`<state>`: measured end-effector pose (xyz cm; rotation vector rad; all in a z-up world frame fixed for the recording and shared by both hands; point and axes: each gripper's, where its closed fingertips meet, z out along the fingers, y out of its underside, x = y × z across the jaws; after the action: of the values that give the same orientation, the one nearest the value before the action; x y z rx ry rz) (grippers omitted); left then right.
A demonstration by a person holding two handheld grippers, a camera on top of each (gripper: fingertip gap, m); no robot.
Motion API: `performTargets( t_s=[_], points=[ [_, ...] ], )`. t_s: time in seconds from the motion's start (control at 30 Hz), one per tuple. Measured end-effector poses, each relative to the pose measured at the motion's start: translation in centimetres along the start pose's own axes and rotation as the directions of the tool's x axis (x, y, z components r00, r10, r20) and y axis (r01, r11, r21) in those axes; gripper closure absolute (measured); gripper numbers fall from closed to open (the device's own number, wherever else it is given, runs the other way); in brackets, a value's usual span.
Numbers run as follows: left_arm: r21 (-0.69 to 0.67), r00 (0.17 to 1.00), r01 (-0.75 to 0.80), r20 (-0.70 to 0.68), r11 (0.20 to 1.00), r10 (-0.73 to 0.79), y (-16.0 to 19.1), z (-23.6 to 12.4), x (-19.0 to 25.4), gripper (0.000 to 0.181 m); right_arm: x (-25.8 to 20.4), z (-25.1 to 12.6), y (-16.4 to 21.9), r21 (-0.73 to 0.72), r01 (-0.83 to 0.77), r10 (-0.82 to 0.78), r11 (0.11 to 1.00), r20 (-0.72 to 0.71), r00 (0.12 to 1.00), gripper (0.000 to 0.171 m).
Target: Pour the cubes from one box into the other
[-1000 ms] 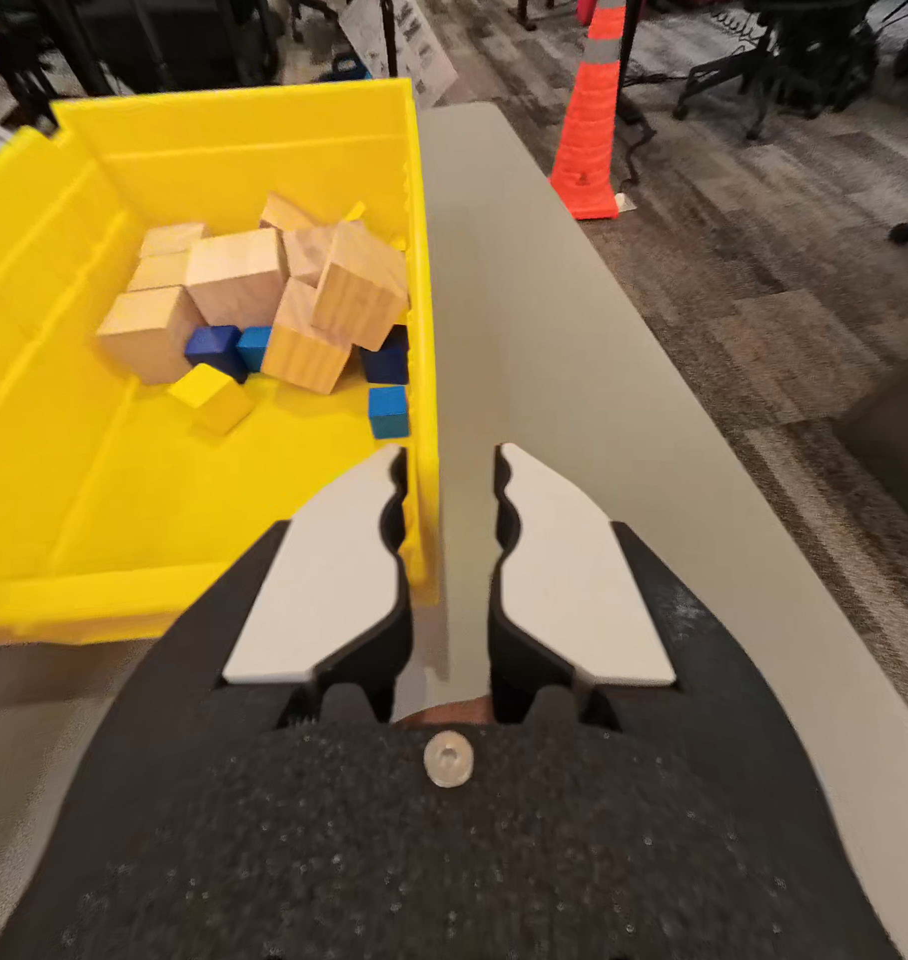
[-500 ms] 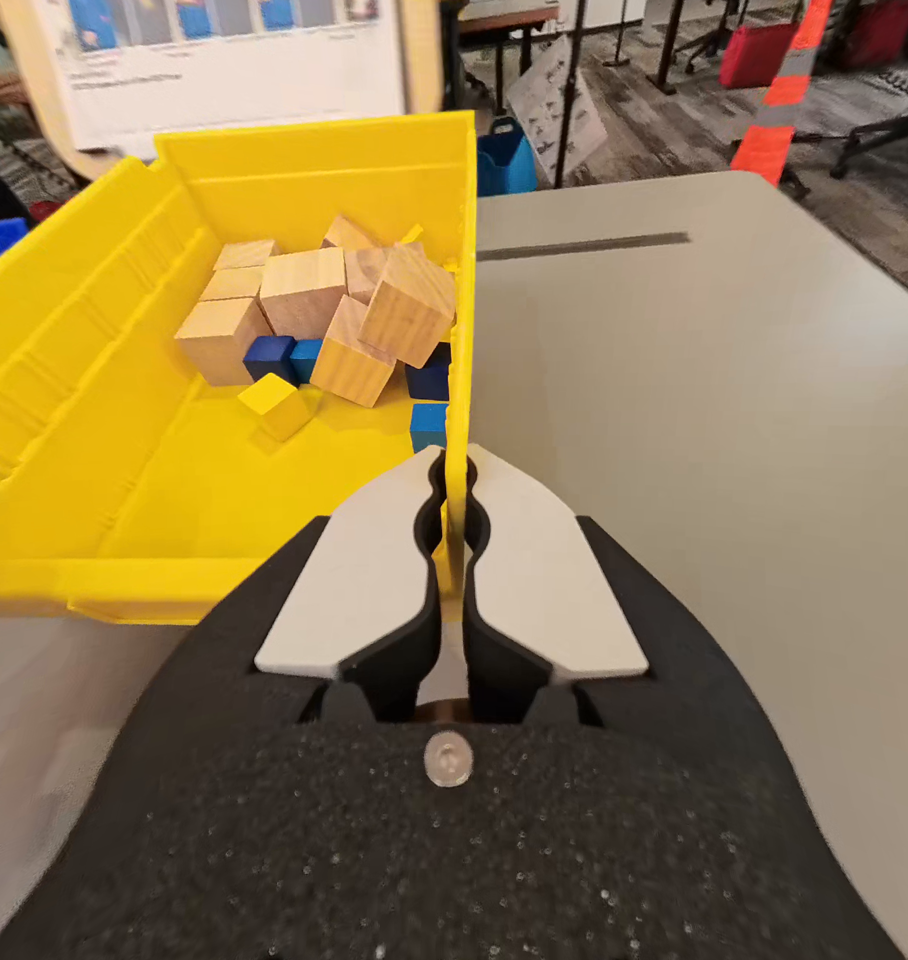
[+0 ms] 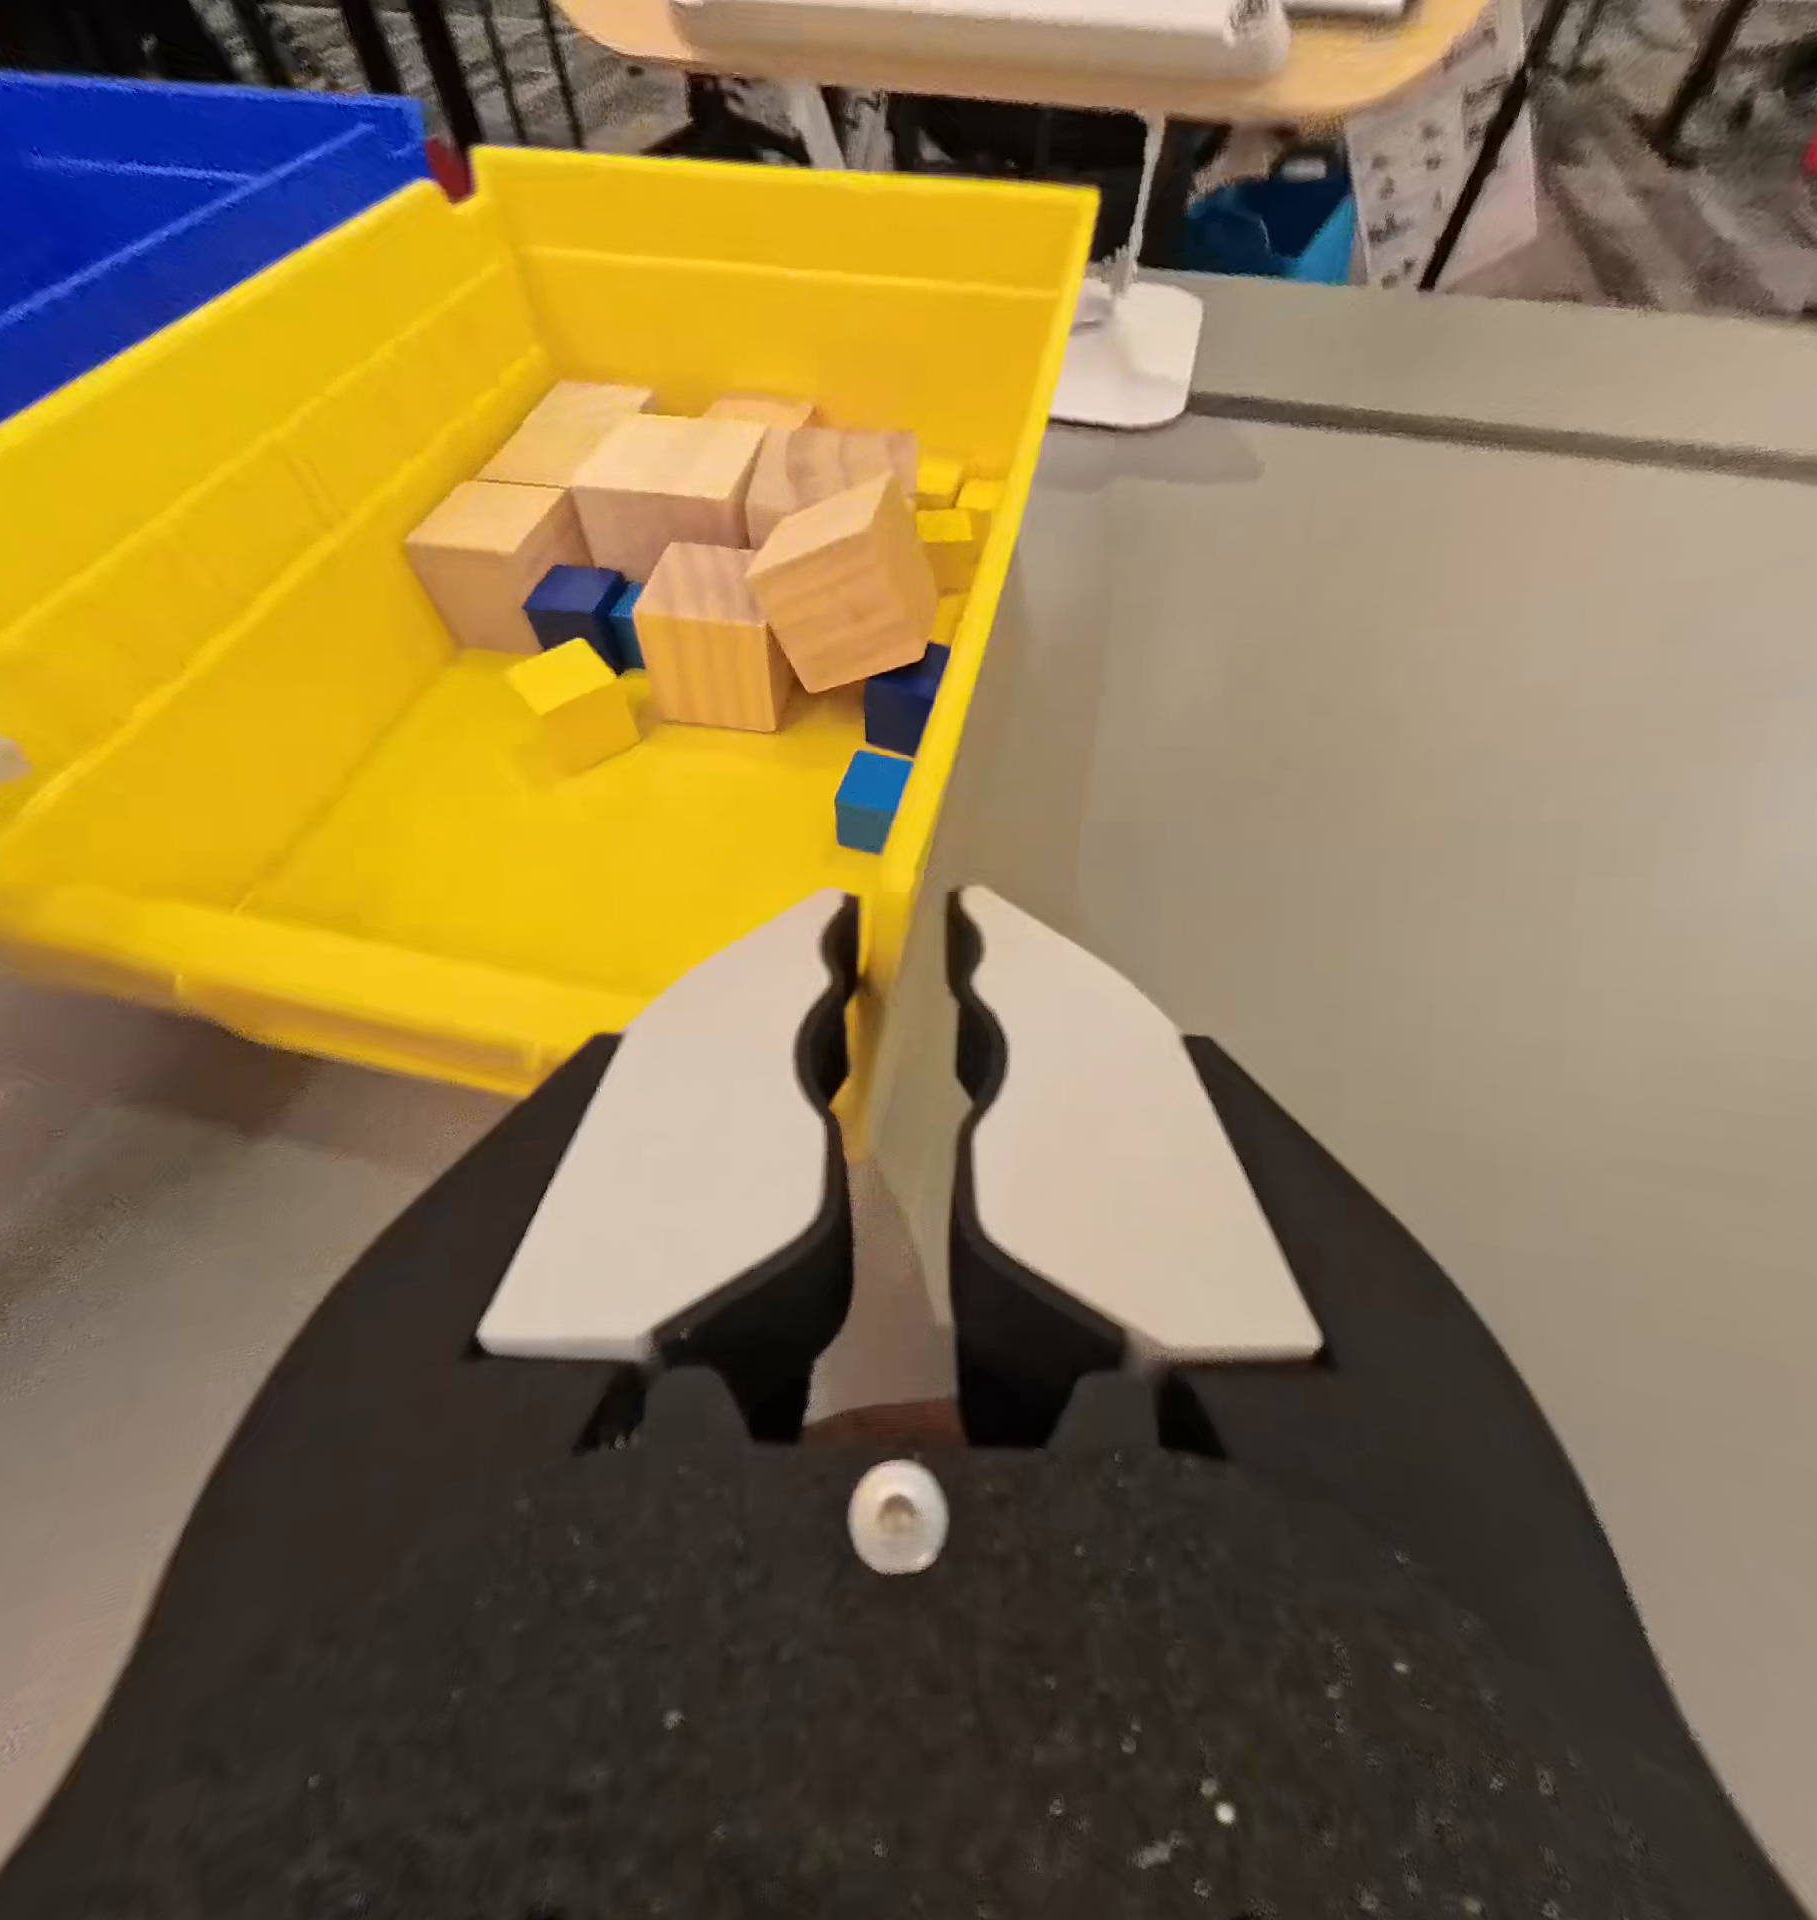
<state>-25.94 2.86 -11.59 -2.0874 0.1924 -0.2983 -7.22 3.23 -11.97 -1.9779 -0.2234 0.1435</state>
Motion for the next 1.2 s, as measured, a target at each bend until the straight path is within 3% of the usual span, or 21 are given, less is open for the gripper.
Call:
performTargets(
  t_s=[0.1,0.17,0.23,0.37,0.47,0.53,0.67,0.73,0.87,0.97,1.03,1.2],
  points=[
    [-0.01,0.976,0.098,-0.194,0.995,-0.098,0.3,-5.1,-0.1,0.14,0.5,-2.9,-1.2,0.081,0.166,-0.173,0.983,0.089,0.981,0.154],
    [0.027,0.957,0.202,-0.218,0.979,-0.191,0.3,-8.3,-3.5,0.138,0.8,-4.0,-1.8,0.056,0.205,-0.211,0.977,0.174,0.962,0.153],
    [0.064,0.968,0.237,-0.099,0.969,-0.23,0.7,-10.0,-9.6,0.135,0.1,-5.4,-3.4,0.074,0.17,-0.184,0.983,0.273,0.944,0.152],
    [0.092,0.949,0.136,0.272,0.986,-0.157,0.6,-10.5,-22.2,0.136,-3.3,-7.6,-5.9,0.168,0.041,-0.105,0.985,0.391,0.914,0.151],
    [0.098,0.951,0.115,0.277,0.989,-0.138,-1.1,-8.1,-25.6,0.135,-8.3,-7.8,-4.2,0.131,0.108,-0.159,0.986,0.498,0.852,0.151],
    [0.068,0.959,0.118,0.251,0.991,-0.132,-1.9,-5.5,-26.5,0.128,-11.4,-7.5,-2.5,0.096,0.196,-0.217,0.976,0.535,0.817,0.151],
    [0.03,0.967,0.102,0.233,0.994,-0.106,-2.0,-1.5,-27.0,0.171,-17.2,-7.8,0.0,0.092,0.296,-0.29,0.951,0.6,0.746,0.149],
    [0.051,0.96,0.102,0.258,0.993,-0.112,-1.8,-1.9,-26.8,0.178,-19.5,-8.0,1.0,0.095,0.329,-0.314,0.94,0.619,0.72,0.147],
    [0.027,0.937,0.11,0.332,0.994,-0.113,0.5,-5.4,-25.1,0.178,-22.0,-7.8,2.1,0.095,0.333,-0.32,0.938,0.605,0.73,0.142],
    [0.066,0.921,0.103,0.372,0.993,-0.12,3.2,-9.6,-22.8,0.177,-22.0,-6.6,2.3,0.03,0.246,-0.224,0.969,0.534,0.815,0.129],
    [0.075,0.902,0.097,0.414,0.992,-0.12,5.3,-12.8,-21.2,0.178,-21.7,-5.8,2.4,-0.032,0.18,-0.146,0.983,0.456,0.878,0.128],
    [0.103,0.866,0.155,0.465,0.983,-0.185,9.6,-19.4,-17.4,0.178,-23.4,-5.1,3.3,-0.064,0.122,-0.087,0.99,0.398,0.913,0.128]
  ],
)
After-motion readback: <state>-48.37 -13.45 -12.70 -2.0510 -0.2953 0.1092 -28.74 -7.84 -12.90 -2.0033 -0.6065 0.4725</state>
